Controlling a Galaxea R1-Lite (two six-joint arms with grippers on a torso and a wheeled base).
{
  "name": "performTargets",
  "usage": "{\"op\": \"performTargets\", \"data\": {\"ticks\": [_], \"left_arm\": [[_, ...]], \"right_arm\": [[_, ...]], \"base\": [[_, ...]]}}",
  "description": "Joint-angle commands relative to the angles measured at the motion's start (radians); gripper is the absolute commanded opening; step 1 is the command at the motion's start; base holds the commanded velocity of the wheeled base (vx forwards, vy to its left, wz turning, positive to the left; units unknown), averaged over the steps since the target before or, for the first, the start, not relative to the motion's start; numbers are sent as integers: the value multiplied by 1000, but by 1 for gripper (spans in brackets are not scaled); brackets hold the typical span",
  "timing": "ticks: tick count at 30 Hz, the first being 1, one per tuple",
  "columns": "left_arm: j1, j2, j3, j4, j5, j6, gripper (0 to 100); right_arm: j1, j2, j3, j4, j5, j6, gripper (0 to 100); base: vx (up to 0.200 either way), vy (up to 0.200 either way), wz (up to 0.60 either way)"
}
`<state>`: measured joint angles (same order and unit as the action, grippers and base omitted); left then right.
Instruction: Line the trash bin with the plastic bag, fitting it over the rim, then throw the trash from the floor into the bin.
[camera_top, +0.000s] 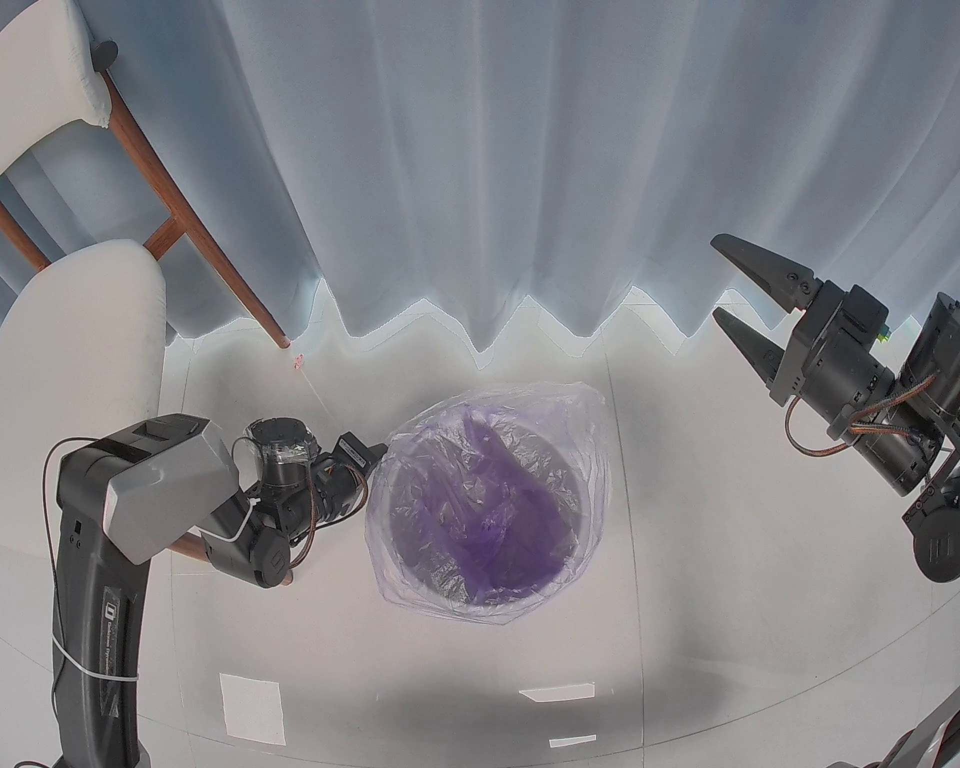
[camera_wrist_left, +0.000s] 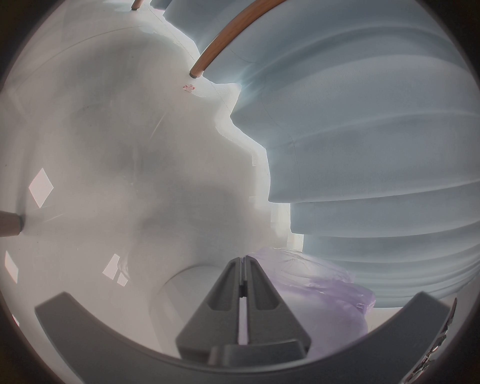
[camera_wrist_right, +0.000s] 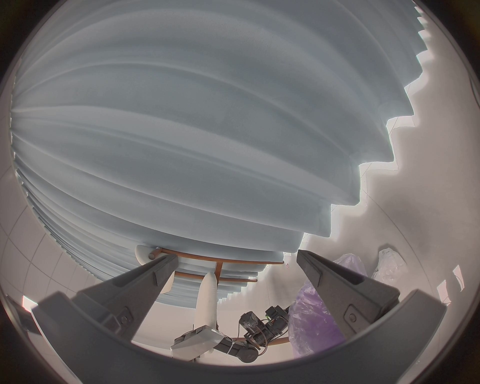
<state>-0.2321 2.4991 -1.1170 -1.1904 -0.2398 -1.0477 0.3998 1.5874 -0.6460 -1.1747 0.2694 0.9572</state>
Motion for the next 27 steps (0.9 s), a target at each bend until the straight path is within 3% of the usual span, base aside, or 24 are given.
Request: {"op": "performTargets", "data": {"ticks": [1, 5, 8, 9, 14, 21, 24, 27], "left_arm": [[0, 18, 45, -64, -3, -2, 0], [0, 50, 105, -238, -18, 0, 0], [5, 44, 204, -354, -104, 5, 0], [10, 35, 232, -360, -124, 8, 100], [14, -26, 284, -354, -111, 17, 100], [17, -206, 358, -356, 16, 75, 100], [16, -304, 428, -356, 14, 72, 100], [-12, -464, 591, -356, 2, 78, 100]], "right_arm": [[1, 0, 0, 0, 1, -2, 100], [1, -3, 3, -2, -1, -3, 100], [1, -6, 5, -3, -1, -5, 100], [1, -6, 5, -3, 1, -5, 100], [1, -4, 5, -3, -1, -5, 100], [1, -7, 5, -5, -1, -5, 100], [1, -14, 3, -5, -1, -5, 100], [-1, -34, 0, -3, 1, -5, 100]], "base": [[0, 0, 0], [0, 0, 0], [0, 0, 0], [0, 0, 0], [0, 0, 0], [0, 0, 0], [0, 0, 0], [0, 0, 0]]}}
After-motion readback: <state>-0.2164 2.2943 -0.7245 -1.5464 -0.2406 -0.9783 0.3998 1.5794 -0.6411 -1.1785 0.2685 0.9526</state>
